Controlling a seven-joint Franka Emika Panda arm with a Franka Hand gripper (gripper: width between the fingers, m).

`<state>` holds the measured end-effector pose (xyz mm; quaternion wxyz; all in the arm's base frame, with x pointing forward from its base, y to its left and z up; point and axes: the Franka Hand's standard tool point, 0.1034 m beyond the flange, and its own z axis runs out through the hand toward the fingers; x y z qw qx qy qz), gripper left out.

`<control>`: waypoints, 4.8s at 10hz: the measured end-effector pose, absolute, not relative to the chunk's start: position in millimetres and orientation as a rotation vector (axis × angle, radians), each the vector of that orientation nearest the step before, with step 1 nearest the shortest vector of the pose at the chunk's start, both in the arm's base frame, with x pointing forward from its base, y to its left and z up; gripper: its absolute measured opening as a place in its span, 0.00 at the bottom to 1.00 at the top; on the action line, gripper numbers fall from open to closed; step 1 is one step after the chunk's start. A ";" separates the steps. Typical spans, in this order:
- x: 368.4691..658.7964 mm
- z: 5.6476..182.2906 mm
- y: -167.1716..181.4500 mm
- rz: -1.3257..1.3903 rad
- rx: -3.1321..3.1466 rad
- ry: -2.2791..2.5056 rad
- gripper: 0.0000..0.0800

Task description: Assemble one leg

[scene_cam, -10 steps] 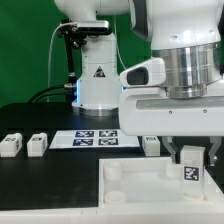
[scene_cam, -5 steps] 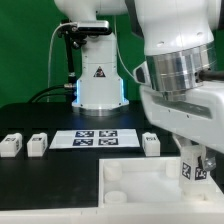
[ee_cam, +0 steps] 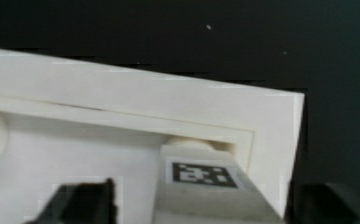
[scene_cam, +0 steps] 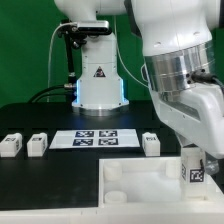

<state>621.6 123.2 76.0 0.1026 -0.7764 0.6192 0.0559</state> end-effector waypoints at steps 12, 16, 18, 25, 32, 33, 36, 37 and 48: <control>627.6 76.5 111.5 -0.058 -3.012 0.070 0.65; 627.1 75.5 110.1 -0.015 -2.933 0.646 0.37; 627.4 75.4 108.7 0.024 -2.786 1.128 0.37; 625.0 74.0 114.2 0.179 -2.143 2.024 0.38; 624.1 72.3 111.5 0.080 -2.682 1.188 0.81; 624.1 72.2 110.6 0.059 -2.756 1.011 0.81; 621.0 71.5 121.0 -0.012 -2.995 0.331 0.81; 621.6 71.2 117.1 -0.018 -3.002 0.265 0.81; 625.8 73.2 115.9 0.183 -2.241 1.937 0.37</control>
Offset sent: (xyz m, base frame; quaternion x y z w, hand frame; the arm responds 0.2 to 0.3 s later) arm 0.0000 0.0000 0.0000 0.0000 0.0000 -0.2667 0.9638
